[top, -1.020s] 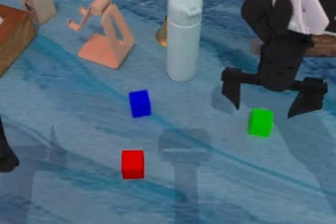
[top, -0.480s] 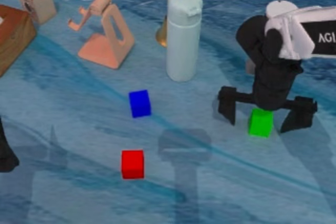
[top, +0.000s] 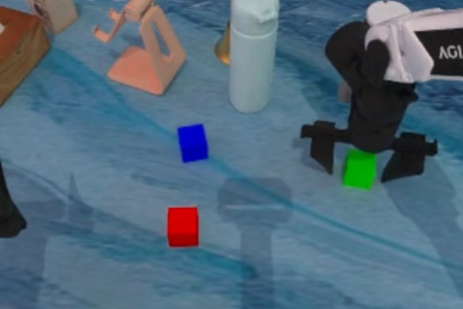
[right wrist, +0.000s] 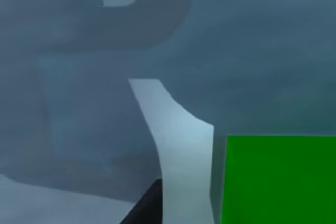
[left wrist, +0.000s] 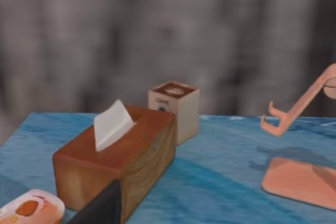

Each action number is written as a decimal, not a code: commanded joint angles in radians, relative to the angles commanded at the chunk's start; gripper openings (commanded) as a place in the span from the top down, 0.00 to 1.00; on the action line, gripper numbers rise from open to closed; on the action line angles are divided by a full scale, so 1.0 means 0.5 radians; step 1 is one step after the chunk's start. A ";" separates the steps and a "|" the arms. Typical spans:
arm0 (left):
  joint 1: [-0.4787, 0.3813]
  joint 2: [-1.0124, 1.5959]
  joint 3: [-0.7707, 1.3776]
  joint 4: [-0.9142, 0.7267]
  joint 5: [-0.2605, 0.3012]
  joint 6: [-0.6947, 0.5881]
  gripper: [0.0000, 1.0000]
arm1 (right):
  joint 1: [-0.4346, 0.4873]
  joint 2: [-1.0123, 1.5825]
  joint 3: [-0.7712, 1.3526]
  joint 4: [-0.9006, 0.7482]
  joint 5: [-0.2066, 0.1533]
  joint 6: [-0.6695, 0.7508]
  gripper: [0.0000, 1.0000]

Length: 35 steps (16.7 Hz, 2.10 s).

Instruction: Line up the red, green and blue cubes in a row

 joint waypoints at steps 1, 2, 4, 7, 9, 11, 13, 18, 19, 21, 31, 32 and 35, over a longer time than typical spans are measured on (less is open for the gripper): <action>0.000 0.000 0.000 0.000 0.000 0.000 0.00 | 0.000 0.000 0.000 0.000 0.000 0.000 0.60; 0.000 0.000 0.000 0.000 0.000 0.000 0.00 | 0.000 0.000 0.000 0.000 0.000 0.000 0.68; 0.000 0.000 0.000 0.000 0.000 0.000 0.00 | 0.000 0.000 0.000 0.000 0.000 0.000 0.83; 0.000 0.000 0.000 0.000 0.000 0.000 0.00 | 0.000 0.000 0.000 0.000 0.000 0.000 1.00; 0.000 0.000 0.000 0.000 0.000 0.000 0.00 | 0.000 0.000 0.000 0.000 0.000 0.000 1.00; 0.000 0.000 0.000 0.000 0.000 0.000 0.00 | 0.000 0.000 0.000 0.000 0.000 0.000 1.00; 0.000 0.000 0.000 0.000 0.000 0.000 0.00 | 0.000 0.000 0.000 0.000 0.000 0.000 1.00; 0.000 0.000 0.000 0.000 0.000 0.000 0.00 | 0.000 -0.062 0.063 -0.101 0.015 -0.009 1.00; 0.000 0.000 0.000 0.000 0.000 0.000 0.00 | 0.002 -0.088 0.101 -0.167 0.016 -0.008 1.00; 0.000 0.000 0.000 0.000 0.000 0.000 0.00 | 0.006 -0.146 0.185 -0.328 0.016 -0.009 1.00; 0.000 0.000 0.000 0.000 0.000 0.000 0.00 | 0.079 -0.211 0.315 -0.513 0.013 0.034 1.00; 0.000 0.000 0.000 0.000 0.000 0.000 0.00 | 0.145 -0.202 0.339 -0.530 0.014 0.070 1.00; 0.000 0.000 0.000 0.000 0.000 0.000 0.00 | 0.405 -0.174 0.426 -0.596 0.015 0.216 1.00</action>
